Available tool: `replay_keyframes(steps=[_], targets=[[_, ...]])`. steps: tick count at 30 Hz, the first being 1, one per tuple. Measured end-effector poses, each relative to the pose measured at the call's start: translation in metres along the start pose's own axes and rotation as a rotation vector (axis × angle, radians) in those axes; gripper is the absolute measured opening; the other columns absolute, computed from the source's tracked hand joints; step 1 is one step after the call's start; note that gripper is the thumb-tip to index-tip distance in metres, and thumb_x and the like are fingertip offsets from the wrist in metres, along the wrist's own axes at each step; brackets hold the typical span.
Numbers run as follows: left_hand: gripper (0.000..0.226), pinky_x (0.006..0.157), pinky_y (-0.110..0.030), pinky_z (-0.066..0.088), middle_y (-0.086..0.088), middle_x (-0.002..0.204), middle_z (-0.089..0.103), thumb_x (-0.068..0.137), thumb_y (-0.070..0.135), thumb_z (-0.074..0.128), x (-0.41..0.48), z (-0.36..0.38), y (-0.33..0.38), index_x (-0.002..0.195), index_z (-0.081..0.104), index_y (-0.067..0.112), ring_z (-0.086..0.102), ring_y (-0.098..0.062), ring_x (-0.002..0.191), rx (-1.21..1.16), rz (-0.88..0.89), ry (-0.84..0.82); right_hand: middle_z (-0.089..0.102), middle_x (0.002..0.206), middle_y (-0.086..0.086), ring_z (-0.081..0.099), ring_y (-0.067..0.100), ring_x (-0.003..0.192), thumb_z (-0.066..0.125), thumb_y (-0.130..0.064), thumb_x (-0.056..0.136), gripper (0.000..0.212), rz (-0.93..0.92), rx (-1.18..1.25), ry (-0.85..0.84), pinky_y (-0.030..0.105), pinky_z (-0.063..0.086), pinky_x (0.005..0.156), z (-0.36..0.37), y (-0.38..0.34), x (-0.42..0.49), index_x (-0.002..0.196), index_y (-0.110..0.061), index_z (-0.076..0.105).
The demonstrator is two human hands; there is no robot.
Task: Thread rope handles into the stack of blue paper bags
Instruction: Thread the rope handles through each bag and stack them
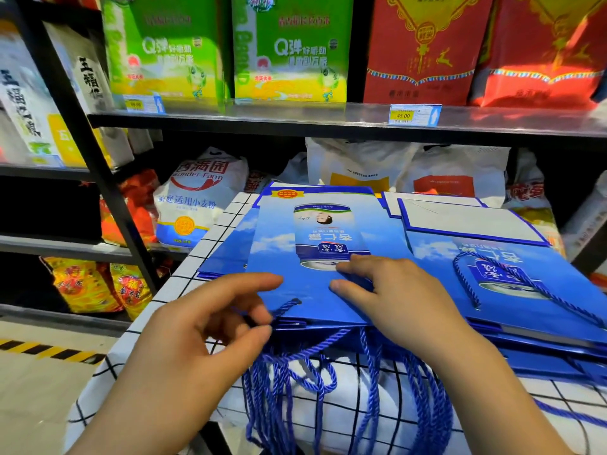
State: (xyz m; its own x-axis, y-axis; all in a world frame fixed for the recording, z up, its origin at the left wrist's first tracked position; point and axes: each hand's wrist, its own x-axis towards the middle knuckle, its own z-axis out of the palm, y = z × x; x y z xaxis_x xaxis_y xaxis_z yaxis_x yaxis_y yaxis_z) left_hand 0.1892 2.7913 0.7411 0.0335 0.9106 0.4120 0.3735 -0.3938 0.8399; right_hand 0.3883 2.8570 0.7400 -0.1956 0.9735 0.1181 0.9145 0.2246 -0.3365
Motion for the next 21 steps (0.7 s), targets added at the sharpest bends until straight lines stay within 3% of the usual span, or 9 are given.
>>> replay_keyframes(steps=[3, 6, 8, 9, 13, 16, 19, 21], targets=[[0.034, 0.045, -0.018, 0.044, 0.006, 0.073, 0.072, 0.055, 0.011, 0.066, 0.01, 0.016, 0.02, 0.072, 0.073, 0.039, 0.058, -0.009, 0.051, -0.274, -0.074, 0.013, 0.063, 0.108, -0.013, 0.057, 0.014, 0.102, 0.052, -0.051, 0.085, 0.027, -0.081, 0.107, 0.172, 0.031, 0.046, 0.082, 0.005, 0.001, -0.001, 0.1, -0.033, 0.064], [0.031, 0.046, -0.016, 0.045, 0.003, 0.077, 0.073, 0.054, 0.001, 0.067, 0.028, 0.03, 0.029, 0.067, 0.074, 0.028, 0.063, -0.008, 0.058, -0.484, -0.14, 0.023, 0.063, 0.075, -0.004, 0.058, 0.011, 0.076, 0.051, -0.049, 0.08, 0.03, -0.241, 0.501, 0.236, 0.034, 0.046, 0.071, 0.002, 0.003, -0.012, 0.07, -0.023, 0.064], [0.03, 0.048, -0.016, 0.048, 0.004, 0.077, 0.073, 0.046, 0.001, 0.074, 0.039, 0.037, 0.033, 0.063, 0.073, 0.025, 0.063, -0.006, 0.061, -0.608, -0.177, 0.054, 0.06, 0.076, -0.005, 0.058, 0.011, 0.078, 0.05, -0.049, 0.076, 0.028, -0.368, 0.659, 0.092, 0.028, 0.044, 0.073, -0.004, 0.0, -0.023, 0.068, -0.027, 0.065], [0.023, 0.049, -0.016, 0.049, 0.004, 0.075, 0.072, 0.047, 0.007, 0.069, 0.043, 0.038, 0.034, 0.062, 0.073, 0.024, 0.063, -0.005, 0.062, -0.667, -0.192, 0.071, 0.058, 0.08, -0.008, 0.057, 0.011, 0.081, 0.053, -0.049, 0.074, 0.023, -0.414, 0.628, 0.033, 0.025, 0.043, 0.074, -0.005, 0.0, -0.026, 0.07, -0.029, 0.064], [0.021, 0.054, -0.018, 0.052, 0.002, 0.077, 0.072, 0.056, 0.001, 0.062, 0.051, 0.041, 0.035, 0.064, 0.071, 0.018, 0.067, -0.009, 0.069, -0.802, -0.19, 0.063, 0.049, 0.083, -0.01, 0.051, 0.007, 0.076, 0.056, -0.045, 0.076, 0.016, -0.473, 0.385, 0.134, 0.024, 0.042, 0.069, -0.003, -0.001, -0.029, 0.075, -0.03, 0.055], [0.028, 0.056, -0.02, 0.051, 0.006, 0.086, 0.071, 0.073, -0.003, 0.066, 0.047, 0.04, 0.028, 0.076, 0.069, 0.024, 0.067, -0.012, 0.077, -0.524, -0.068, 0.141, 0.057, 0.06, 0.0, 0.048, 0.005, 0.052, 0.07, -0.027, 0.073, 0.018, -0.278, 0.813, 0.163, 0.015, 0.038, 0.051, -0.019, -0.01, -0.031, 0.062, -0.017, 0.06], [0.003, 0.053, -0.019, 0.046, 0.01, 0.071, 0.064, 0.08, 0.022, 0.064, 0.036, 0.04, 0.025, 0.076, 0.065, 0.023, 0.06, -0.008, 0.064, -0.19, 0.111, 0.236, 0.057, 0.046, 0.001, 0.049, 0.009, 0.04, 0.066, -0.018, 0.068, 0.017, -0.128, 1.118, 0.168, 0.017, 0.038, 0.036, -0.04, -0.012, -0.026, 0.052, -0.011, 0.064], [0.025, 0.054, -0.016, 0.041, 0.01, 0.066, 0.061, 0.074, 0.046, 0.055, 0.031, 0.046, 0.026, 0.077, 0.064, 0.023, 0.052, -0.003, 0.057, -0.016, 0.149, 0.112, 0.056, 0.045, 0.001, 0.048, 0.009, 0.037, 0.063, -0.023, 0.062, 0.016, -0.114, 1.192, 0.161, 0.016, 0.037, 0.034, -0.05, -0.013, -0.019, 0.055, -0.009, 0.064]])
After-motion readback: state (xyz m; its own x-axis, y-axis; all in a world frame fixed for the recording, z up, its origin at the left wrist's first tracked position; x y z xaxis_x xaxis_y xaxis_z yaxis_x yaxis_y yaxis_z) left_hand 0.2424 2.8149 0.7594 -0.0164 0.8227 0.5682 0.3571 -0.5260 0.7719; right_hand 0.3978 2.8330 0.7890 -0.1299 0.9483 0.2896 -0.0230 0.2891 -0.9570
